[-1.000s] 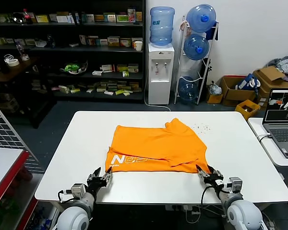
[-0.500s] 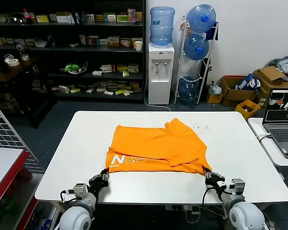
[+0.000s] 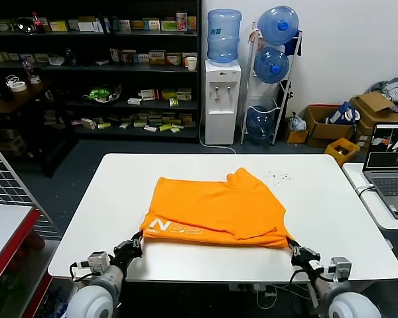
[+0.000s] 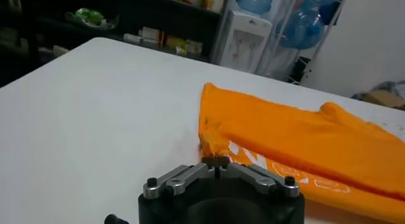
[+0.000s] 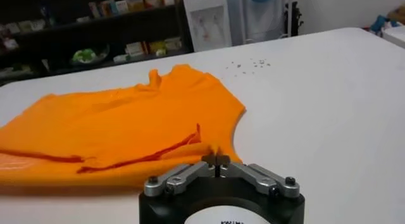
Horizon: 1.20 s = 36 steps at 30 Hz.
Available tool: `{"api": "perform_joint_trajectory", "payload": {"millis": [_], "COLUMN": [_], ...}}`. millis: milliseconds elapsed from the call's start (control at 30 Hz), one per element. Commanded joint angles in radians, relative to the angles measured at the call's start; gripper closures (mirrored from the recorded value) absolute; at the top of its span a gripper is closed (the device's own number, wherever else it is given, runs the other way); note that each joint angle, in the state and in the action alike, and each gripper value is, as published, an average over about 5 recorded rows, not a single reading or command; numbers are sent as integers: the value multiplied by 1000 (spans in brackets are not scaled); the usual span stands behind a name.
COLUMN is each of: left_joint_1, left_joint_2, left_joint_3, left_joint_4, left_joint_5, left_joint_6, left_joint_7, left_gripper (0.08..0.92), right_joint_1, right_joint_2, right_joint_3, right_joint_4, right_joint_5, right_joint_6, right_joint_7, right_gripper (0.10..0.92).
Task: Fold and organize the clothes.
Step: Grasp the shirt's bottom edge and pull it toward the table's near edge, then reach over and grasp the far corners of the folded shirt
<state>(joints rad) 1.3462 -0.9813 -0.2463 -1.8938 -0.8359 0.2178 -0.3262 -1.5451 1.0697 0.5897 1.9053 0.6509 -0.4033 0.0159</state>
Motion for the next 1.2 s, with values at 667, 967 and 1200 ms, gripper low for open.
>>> {"api": "perform_joint_trajectory", "payload": {"millis": [667, 967, 1200], "left_joint_1": [-1, -570, -713], "left_joint_2": [105, -74, -107], "left_joint_3": [-114, 172, 298], "left_joint_4": [-218, 416, 655], "left_joint_5": [-110, -19, -11], "left_joint_6": [65, 13, 93], "left_joint_7": [-14, 134, 198], "left_gripper": [619, 359, 191], "right_joint_1": [257, 906, 982], "right_joint_2": [-159, 76, 184], "right_joint_3": [33, -359, -421], "right_joint_4": [80, -565, -774], "right_joint_5": [-15, -52, -123], "right_joint_6": [-22, -32, -36], "right_joint_7": [48, 90, 41], "right_gripper": [524, 267, 204]}}
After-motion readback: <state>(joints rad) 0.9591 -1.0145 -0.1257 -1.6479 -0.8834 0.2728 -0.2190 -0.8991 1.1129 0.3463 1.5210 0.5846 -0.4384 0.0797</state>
